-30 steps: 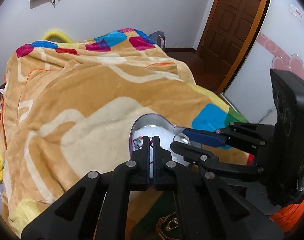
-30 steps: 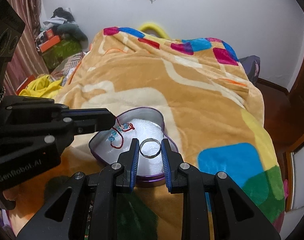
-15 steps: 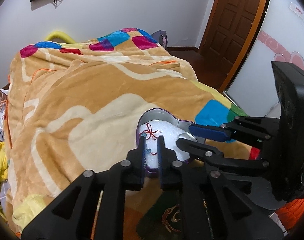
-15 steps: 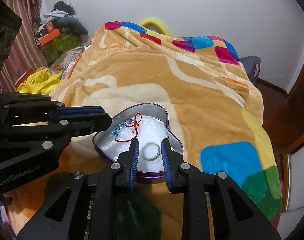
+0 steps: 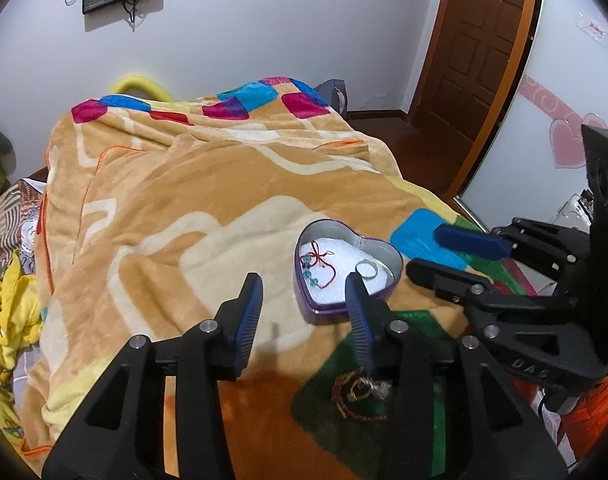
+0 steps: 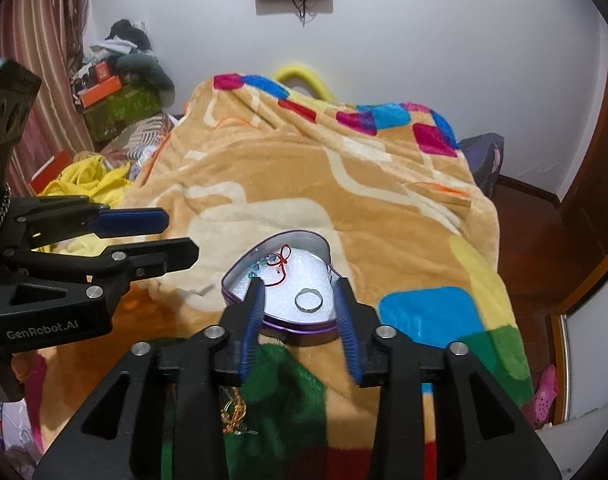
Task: Organize jewelry
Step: 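Move both grippers back to the jewelry pile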
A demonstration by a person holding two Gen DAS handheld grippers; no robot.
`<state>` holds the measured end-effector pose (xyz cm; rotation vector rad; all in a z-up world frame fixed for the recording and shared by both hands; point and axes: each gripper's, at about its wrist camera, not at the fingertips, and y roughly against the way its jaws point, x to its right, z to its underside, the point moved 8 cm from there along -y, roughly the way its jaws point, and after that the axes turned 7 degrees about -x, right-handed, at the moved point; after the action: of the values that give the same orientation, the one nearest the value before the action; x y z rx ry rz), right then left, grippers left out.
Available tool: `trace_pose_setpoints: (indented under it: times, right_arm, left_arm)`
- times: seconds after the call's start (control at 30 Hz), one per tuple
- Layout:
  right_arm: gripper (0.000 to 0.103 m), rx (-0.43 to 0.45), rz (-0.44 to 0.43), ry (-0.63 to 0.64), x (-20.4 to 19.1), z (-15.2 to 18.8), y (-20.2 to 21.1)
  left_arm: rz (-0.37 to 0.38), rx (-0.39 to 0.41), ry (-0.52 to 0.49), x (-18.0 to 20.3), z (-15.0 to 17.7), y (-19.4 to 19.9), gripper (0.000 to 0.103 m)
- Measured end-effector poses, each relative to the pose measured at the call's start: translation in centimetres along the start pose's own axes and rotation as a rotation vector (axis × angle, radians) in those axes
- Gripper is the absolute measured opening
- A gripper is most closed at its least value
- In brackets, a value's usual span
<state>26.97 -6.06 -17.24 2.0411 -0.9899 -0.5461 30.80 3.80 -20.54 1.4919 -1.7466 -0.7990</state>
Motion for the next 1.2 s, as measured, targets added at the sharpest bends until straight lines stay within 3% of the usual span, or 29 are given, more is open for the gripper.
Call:
trace_pose_setpoints:
  times: [0.47, 0.9, 1.2]
  right_arm:
    - [0.037, 0.014, 0.008, -0.020, -1.1, 2.8, 2.3]
    - [0.037, -0.093, -0.017, -0.025, -2.1, 7.1, -1.1]
    - [0.037, -0.125, 0.009, 0.035, -2.9, 8.2, -2.9]
  left_arm:
    - [-0.002, -0.045, 0.009, 0.2, 4.5, 1.1, 0.047]
    - [0.009, -0.147, 0.018, 0.0, 8.9, -1.5, 0.047]
    - [0.012, -0.133, -0.008, 0.3, 9.2, -2.0, 0.046]
